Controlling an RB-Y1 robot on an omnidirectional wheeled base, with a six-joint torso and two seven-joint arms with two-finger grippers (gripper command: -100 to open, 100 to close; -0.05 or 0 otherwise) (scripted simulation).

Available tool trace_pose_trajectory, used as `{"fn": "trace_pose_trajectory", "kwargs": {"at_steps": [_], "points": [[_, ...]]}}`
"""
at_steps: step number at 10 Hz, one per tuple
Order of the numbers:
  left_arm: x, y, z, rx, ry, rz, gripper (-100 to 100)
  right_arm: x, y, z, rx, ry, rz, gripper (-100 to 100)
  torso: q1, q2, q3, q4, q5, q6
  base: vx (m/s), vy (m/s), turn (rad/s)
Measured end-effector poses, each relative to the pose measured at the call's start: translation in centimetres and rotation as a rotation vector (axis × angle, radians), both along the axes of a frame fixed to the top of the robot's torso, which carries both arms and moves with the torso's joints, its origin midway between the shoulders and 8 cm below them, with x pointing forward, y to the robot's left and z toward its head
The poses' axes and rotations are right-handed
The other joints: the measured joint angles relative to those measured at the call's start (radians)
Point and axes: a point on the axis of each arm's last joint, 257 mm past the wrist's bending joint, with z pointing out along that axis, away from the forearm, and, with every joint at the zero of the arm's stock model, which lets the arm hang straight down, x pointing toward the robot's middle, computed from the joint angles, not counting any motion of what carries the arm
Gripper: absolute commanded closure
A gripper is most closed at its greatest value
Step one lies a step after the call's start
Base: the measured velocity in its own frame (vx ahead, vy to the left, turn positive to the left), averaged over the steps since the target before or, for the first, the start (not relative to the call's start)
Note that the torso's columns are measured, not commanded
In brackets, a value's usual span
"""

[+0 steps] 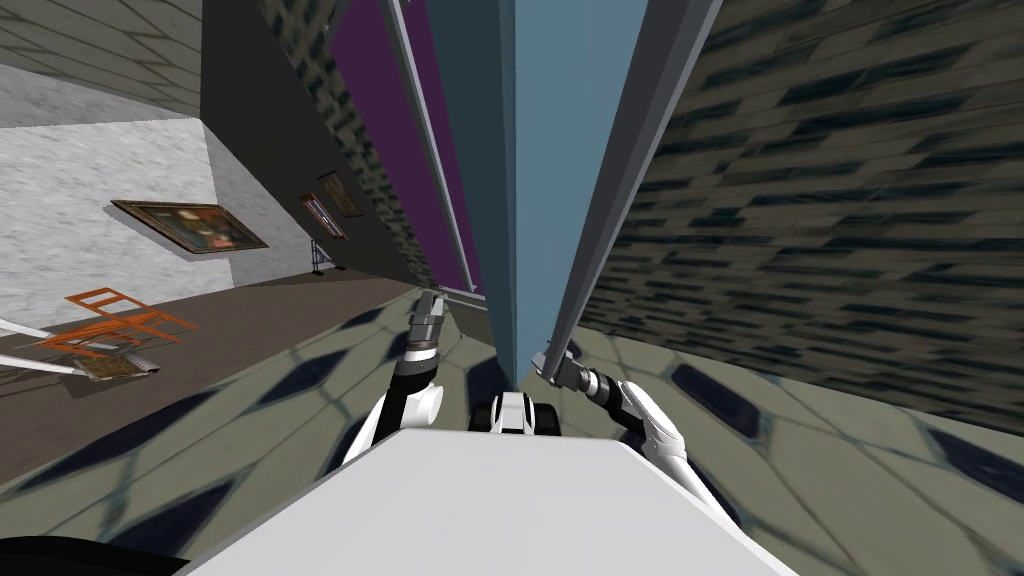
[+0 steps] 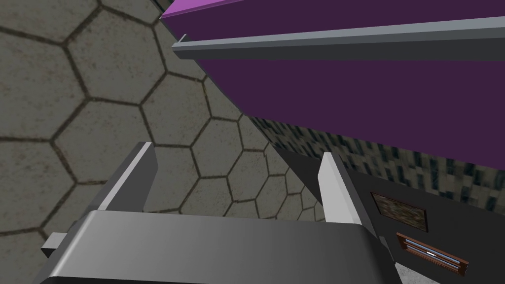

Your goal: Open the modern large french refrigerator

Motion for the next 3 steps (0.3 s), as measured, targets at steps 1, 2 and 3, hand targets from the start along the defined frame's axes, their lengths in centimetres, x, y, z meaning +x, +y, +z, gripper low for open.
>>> {"fn": "trace_pose_trajectory", "kwargs": {"at_steps": [1,2,3], "points": [[0.00,0.00,0.00,0.000,0.000,0.000,0,0.23,0.47,-0.02,0.001,0.000,0.000,-100,0.001,-0.001,0.000,0.000,0.000,-0.002,-0.003,0.005,0.017],[0.00,0.00,0.00,0.000,0.000,0.000,0,0.22,0.14,-0.05,0.002,0.001,-0.001,-100,0.000,-0.001,-0.001,0.000,0.000,0.000,-0.028,0.010,-0.013],[0.00,0.00,0.00,0.000,0.000,0.000,0,0.45,-0.27,-0.26,-0.012,0.011,-0.007,-100,-0.001,-0.002,0.001,-0.005,-0.002,-0.001,-0.051,0.010,-0.006]]}}
